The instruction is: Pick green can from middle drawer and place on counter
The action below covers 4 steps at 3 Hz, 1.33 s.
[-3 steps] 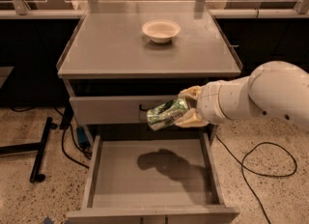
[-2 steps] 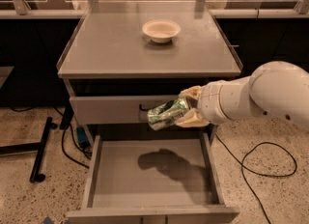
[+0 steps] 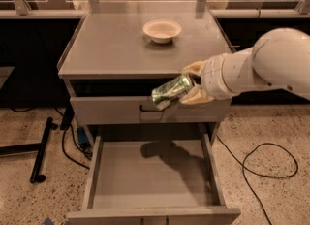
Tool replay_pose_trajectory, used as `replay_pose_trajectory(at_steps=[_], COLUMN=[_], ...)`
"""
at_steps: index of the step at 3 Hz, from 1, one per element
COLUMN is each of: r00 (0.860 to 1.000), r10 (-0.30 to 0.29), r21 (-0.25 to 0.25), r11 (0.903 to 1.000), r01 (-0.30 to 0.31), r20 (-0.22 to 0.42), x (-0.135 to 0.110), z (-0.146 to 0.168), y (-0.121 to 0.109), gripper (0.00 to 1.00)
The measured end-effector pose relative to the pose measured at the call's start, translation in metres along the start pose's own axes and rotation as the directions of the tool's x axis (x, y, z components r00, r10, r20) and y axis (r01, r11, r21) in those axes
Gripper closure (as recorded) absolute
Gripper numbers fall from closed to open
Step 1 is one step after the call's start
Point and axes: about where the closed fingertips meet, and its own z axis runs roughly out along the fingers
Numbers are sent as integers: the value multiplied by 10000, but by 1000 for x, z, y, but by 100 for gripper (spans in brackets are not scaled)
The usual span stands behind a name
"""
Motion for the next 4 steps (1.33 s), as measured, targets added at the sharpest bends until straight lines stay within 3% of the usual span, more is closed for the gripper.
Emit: replay_pose_trajectory(at_steps=[1, 2, 3, 4], r00=[9941, 9808, 9582, 9138], r10=[-1064, -1897, -2777, -3842], r21=[734, 1626, 2494, 2798], r11=[9915, 9673, 9252, 8699], r01=[1077, 1947, 2859, 4062], r20=[-218, -460, -684, -1320], x=[6, 13, 10, 1], z=[-17, -33, -45, -43], y=[-59, -113, -150, -174], gripper=[100, 100, 100, 100])
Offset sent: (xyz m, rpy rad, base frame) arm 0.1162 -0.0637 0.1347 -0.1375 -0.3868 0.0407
